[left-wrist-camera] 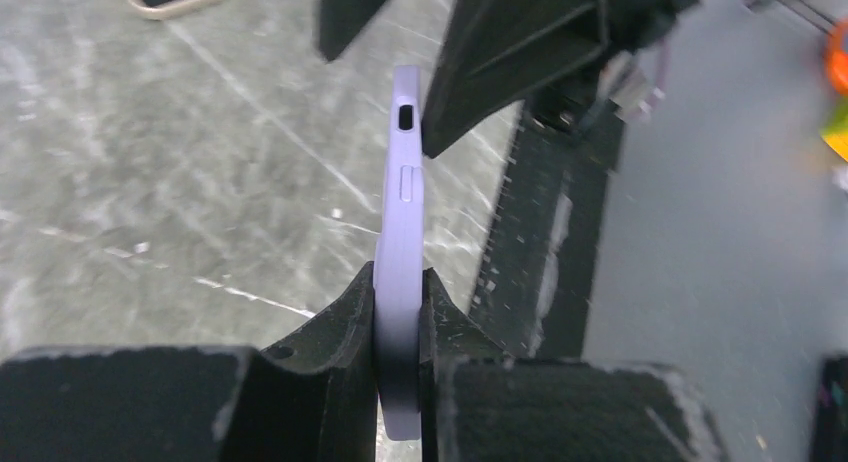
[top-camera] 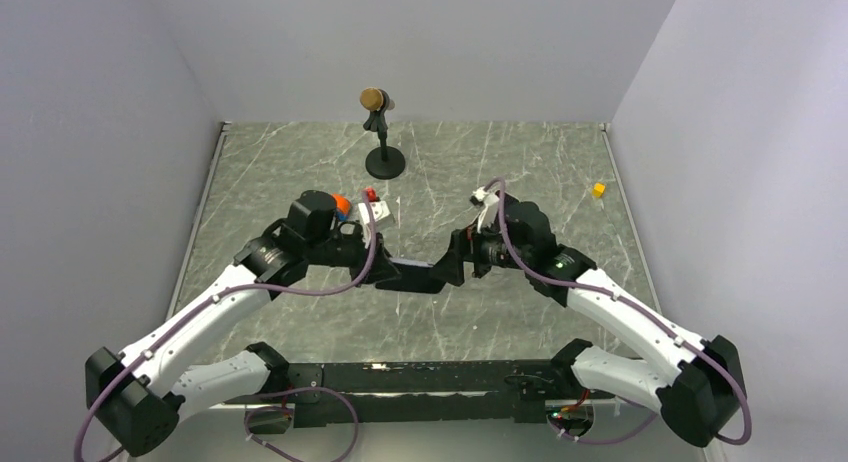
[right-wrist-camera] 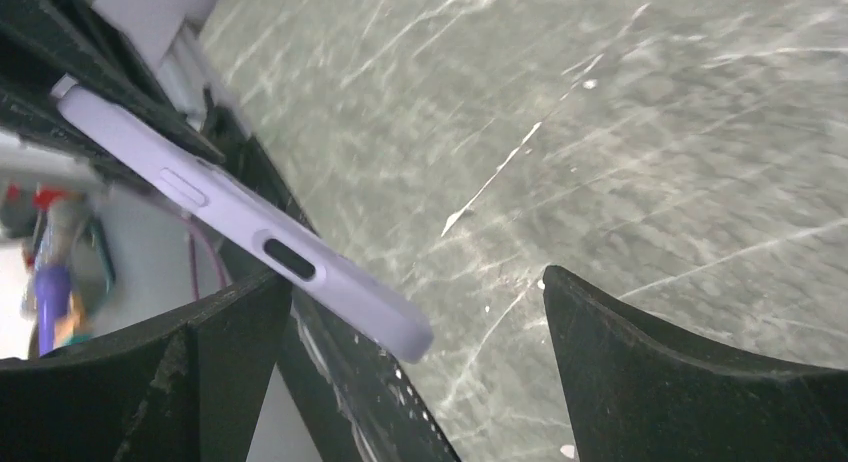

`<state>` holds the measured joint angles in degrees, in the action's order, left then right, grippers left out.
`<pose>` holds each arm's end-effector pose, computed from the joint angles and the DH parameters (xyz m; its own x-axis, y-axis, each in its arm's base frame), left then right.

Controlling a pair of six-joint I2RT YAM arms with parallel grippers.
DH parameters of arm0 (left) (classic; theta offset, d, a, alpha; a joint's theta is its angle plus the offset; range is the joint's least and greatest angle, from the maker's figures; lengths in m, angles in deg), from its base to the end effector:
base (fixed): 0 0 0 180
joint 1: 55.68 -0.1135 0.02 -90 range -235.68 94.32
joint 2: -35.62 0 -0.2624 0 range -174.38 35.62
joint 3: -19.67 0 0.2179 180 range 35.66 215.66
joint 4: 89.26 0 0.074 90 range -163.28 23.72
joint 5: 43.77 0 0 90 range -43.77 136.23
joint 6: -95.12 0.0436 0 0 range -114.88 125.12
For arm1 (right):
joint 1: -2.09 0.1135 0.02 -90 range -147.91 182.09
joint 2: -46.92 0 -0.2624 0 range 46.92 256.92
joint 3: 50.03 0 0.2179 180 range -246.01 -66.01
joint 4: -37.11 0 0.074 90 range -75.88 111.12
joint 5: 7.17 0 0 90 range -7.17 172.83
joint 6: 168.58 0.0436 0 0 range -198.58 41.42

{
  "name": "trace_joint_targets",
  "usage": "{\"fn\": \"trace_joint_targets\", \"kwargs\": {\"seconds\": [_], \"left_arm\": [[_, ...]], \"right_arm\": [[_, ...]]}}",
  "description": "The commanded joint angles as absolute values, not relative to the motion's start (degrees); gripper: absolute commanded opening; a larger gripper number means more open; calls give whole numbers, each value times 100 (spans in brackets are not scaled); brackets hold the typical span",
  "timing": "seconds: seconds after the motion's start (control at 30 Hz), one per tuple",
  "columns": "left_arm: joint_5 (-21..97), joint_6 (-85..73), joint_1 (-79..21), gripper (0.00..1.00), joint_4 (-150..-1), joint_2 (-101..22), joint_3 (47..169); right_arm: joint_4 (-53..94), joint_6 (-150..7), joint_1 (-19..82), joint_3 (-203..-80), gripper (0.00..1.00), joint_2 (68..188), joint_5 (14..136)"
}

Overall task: Take the phone out of the phone case
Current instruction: Pick up the phone at the center of the board.

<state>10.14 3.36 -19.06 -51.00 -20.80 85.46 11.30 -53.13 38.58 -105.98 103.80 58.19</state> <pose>0.1336 -0.1313 0.3148 -0.4151 0.2776 -0.8664 0.8836 0.3496 -0.3113 0.1467 0.1312 0.2786 -0.6875 -0.0227 -0.7258 -0.6029 0.5749 0.5532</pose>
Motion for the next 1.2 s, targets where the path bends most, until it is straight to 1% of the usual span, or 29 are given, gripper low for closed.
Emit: {"fn": "trace_joint_targets", "kwargs": {"seconds": [0.0, 0.13, 0.2, 0.23, 0.33, 0.43, 0.47, 0.5, 0.53, 0.57, 0.6, 0.7, 0.77, 0.83, 0.97, 1.0, 1.1, 1.13, 1.17], "left_arm": [[-812, 1295, -1925, 0, -4402, -2523, 9056], [-815, 1352, -1928, 0, -4290, -2678, 9252], [-809, 1280, -1936, 0, -4405, -2708, 9275], [-835, 1239, -1938, 0, -4471, -2731, 9297], [-832, 1150, -1968, 0, -4570, -2810, 9362], [-787, 1050, -2074, 0, -4630, -2849, 9383], [-669, 884, -2149, 0, -4773, -2814, 9356], [-431, 624, -2282, 0, -5004, -2742, 9269], [-144, 102, -2462, 4, -5302, -2604, 9136], [170, -409, -2675, 20, -5680, -2438, 8918], [482, -919, -2932, 39, -6028, -2210, 8678], [1045, -2324, -3488, 83, -7331, -1415, 7702], [1362, -2963, -3560, 96, -8049, -967, 7174], [1625, -3370, -3565, 99, -8251, -665, 6925], [1894, -4127, -3564, 99, -8860, -286, 6445], [1909, -4313, -3564, 98, -9109, -251, 6275], [1831, -4928, -3569, 90, -9927, -374, 5988], [1789, -5057, -3567, 89, -10134, -470, 5943], [1774, -5174, -3568, 88, -10289, -569, 5922]], "right_arm": [[992, -6431, 3903, -11052, 100, 10798, 4531], [1470, -6331, 4057, -11051, 100, 11304, 3498], [1567, -6314, 4286, -11129, 93, 11497, 3248], [1632, -6281, 4367, -11159, 87, 11600, 3108], [1920, -6057, 4466, -11192, 56, 11847, 2911], [2426, -5820, 4467, -11102, 38, 11925, 2813], [2625, -5682, 4465, -11041, 30, 11914, 2806], [2833, -5530, 4463, -10988, 14, 11885, 2862], [3008, -5367, 4463, -10935, 0, 11840, 3049], [3148, -5186, 4451, -10896, 0, 11787, 3297], [3342, -5009, 4433, -10865, 0, 11746, 3492], [4288, -4147, 4311, -10708, 0, 11800, 3703], [5240, -3347, 4159, -10543, 0, 11979, 3649], [6457, -2355, 3975, -10276, 0, 12240, 3577], [8676, -828, 3941, -10213, 0, 13024, 3425], [9203, -489, 3970, -10221, 0, 13255, 3427], [10745, 466, 4009, -10222, 0, 13928, 3518], [11363, 819, 4014, -10230, 0, 14128, 3561], [11656, 1016, 4026, -10239, 0, 14306, 3627]]}}
